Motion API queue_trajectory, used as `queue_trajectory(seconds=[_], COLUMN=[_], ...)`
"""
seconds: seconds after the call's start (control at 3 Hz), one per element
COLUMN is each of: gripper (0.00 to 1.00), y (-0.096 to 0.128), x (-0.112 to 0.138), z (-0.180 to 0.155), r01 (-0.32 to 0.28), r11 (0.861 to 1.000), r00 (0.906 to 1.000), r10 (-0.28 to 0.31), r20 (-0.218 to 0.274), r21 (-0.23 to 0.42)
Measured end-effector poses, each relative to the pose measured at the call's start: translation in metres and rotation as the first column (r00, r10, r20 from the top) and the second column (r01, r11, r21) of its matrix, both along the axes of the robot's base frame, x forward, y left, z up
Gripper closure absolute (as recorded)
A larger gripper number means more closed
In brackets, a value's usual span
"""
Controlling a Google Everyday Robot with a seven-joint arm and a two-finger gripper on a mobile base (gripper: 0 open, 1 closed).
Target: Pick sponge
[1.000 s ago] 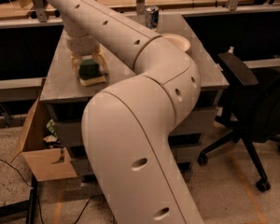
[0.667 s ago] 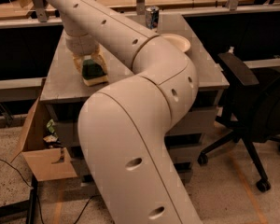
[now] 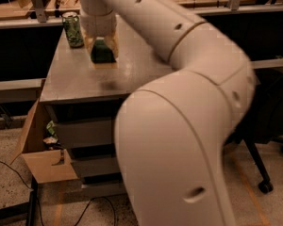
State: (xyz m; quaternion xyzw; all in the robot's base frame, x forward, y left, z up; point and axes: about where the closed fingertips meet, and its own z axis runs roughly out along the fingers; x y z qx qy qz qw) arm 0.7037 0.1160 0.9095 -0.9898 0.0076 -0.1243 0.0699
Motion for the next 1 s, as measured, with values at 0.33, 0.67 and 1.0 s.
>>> queue_trajectory(seconds=[0.33, 0.67, 1.0], gripper=[1.00, 1.00, 1.00], y=[-0.041, -0.065, -0.067], x=[-0.023, -0.040, -0.041], z=[0.084, 0.132, 0.131], r01=[0.117, 0.135, 0.139], r11=[0.969, 0.908, 0.902], r00=[0.9841, 0.9720, 0.9726], r10=[-0.143, -0.199, -0.202], r20=[0.106, 0.126, 0.115], r21=[0.219, 0.396, 0.408])
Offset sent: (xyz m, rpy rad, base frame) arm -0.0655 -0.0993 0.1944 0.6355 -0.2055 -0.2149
